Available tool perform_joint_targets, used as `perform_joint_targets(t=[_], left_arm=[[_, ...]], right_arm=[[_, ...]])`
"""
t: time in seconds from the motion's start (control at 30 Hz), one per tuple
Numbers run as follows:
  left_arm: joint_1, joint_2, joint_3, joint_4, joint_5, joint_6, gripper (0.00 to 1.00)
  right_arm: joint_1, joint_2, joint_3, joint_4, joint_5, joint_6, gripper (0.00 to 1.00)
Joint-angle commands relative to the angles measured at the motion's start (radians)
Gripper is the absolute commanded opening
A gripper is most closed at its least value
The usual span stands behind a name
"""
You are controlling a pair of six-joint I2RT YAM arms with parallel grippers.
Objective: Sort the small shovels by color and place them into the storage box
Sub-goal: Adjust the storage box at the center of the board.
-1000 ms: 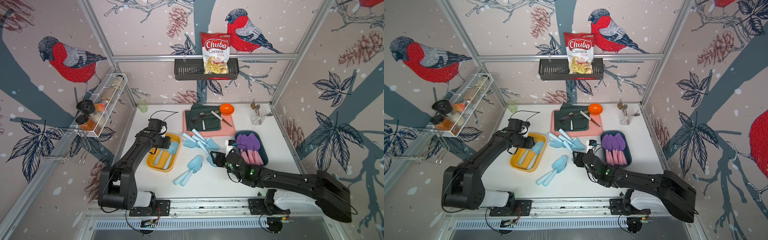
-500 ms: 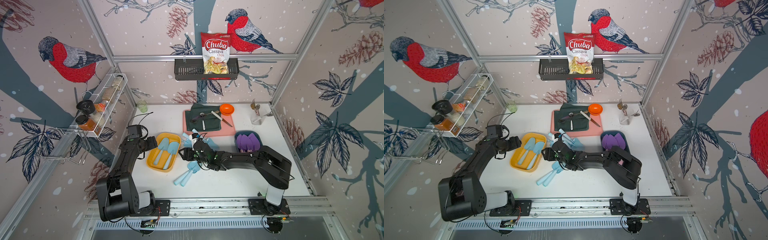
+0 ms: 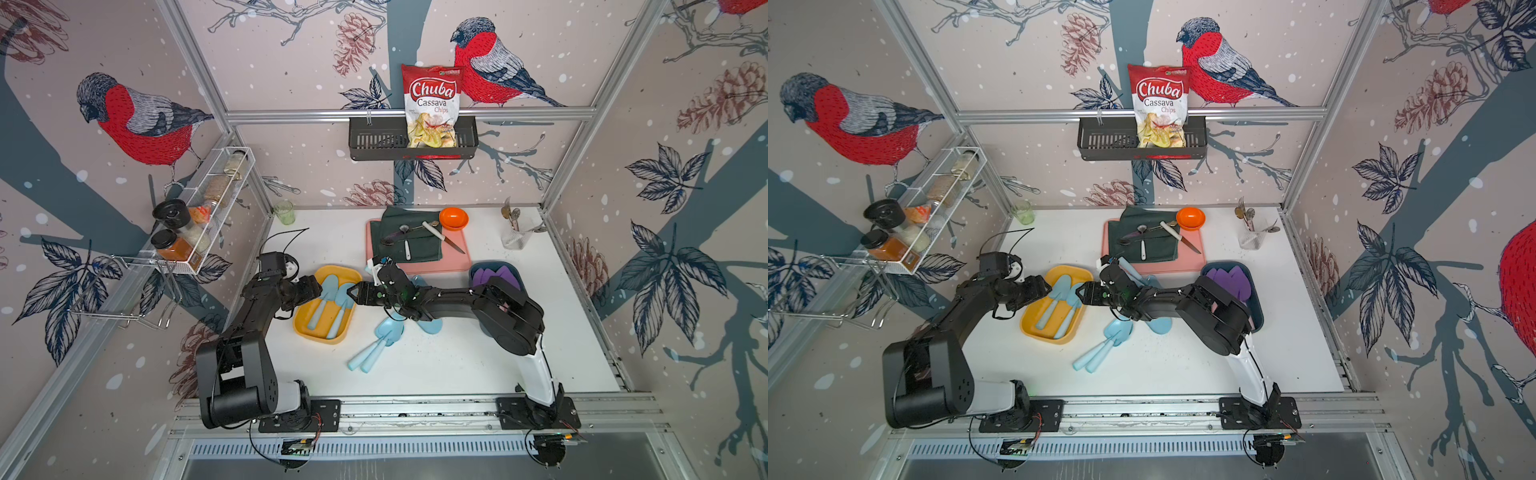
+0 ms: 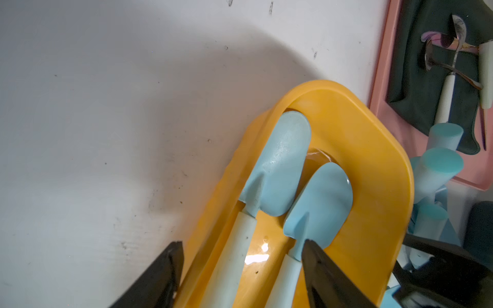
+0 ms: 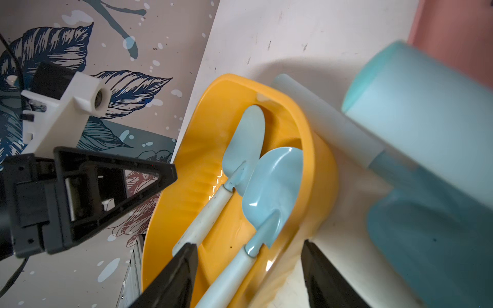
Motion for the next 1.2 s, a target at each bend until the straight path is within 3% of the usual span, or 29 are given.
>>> perform_joint_targets(t=[0.0, 0.53, 0.87, 1.17], left_arm=[[0.001, 0.002, 0.003, 0.022, 0.044, -0.019, 0.74], [0.003, -0.064, -0.020, 0.047, 0.040, -0.022, 0.74], [-0.007, -0.237, -0.025, 0.078, 0.056, 0.101, 0.73], [-0.088, -0.306, -0.044, 0.063, 0.225, 0.258, 0.73]], right_arm=[[-0.013, 0.026, 0.043, 0.015, -0.050, 0.006, 0.66], [-0.054, 0.043, 0.081, -0.039, -0.051, -0.023, 0.66], [-0.038, -0.182, -0.038, -0.152, 0.139, -0.140, 0.67], [-0.040, -0.458, -0.229, -0.322, 0.278, -0.208, 0.62]])
